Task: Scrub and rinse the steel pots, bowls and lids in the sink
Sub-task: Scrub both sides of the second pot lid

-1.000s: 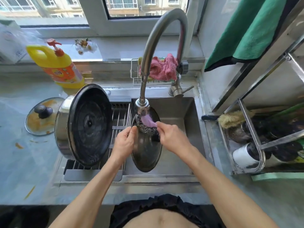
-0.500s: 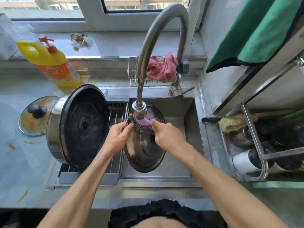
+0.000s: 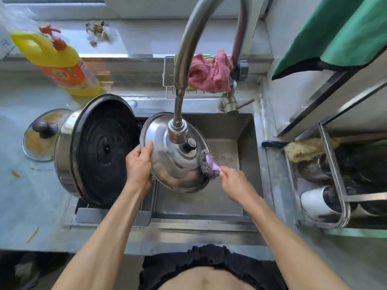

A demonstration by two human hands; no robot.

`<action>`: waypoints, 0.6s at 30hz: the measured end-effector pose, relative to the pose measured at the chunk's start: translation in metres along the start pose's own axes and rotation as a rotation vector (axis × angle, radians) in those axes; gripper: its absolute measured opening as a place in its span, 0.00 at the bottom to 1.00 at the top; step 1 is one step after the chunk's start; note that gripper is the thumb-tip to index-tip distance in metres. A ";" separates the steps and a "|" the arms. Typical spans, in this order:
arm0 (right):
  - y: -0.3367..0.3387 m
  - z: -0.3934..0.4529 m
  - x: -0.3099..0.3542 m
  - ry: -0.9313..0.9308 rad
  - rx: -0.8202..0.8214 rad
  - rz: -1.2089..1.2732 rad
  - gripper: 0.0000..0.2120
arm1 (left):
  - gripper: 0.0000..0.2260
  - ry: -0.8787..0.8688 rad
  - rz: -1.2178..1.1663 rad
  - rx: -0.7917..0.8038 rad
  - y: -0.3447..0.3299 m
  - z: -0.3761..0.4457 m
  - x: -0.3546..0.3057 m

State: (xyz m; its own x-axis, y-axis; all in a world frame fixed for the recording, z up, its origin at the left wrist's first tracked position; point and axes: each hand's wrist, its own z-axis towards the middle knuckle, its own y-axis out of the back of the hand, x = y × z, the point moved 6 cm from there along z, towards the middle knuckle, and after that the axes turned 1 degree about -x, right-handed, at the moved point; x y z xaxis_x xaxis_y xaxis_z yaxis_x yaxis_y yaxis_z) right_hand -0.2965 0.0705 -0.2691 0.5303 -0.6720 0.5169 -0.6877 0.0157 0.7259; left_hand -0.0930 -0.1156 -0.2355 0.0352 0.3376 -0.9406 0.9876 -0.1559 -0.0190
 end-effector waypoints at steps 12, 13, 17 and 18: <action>0.005 -0.047 0.022 0.115 -0.084 -0.112 0.14 | 0.16 -0.011 -0.098 -0.384 -0.013 -0.020 0.008; 0.007 -0.050 0.024 0.103 -0.107 -0.101 0.15 | 0.14 0.033 -0.150 -0.409 -0.013 -0.023 0.012; -0.008 -0.067 0.069 0.346 -0.117 -0.087 0.20 | 0.14 0.305 -0.294 -0.450 -0.013 -0.038 0.042; -0.006 -0.065 0.069 0.338 -0.129 -0.106 0.19 | 0.13 0.358 -0.314 -0.461 -0.009 -0.043 0.050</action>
State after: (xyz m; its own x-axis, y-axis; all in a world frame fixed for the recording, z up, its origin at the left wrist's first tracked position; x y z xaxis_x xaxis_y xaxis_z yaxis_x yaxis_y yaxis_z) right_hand -0.2239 0.0724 -0.2084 0.7434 -0.3932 0.5410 -0.5635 0.0673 0.8234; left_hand -0.0937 -0.0572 -0.2675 -0.2951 0.6021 -0.7419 0.9207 0.3867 -0.0524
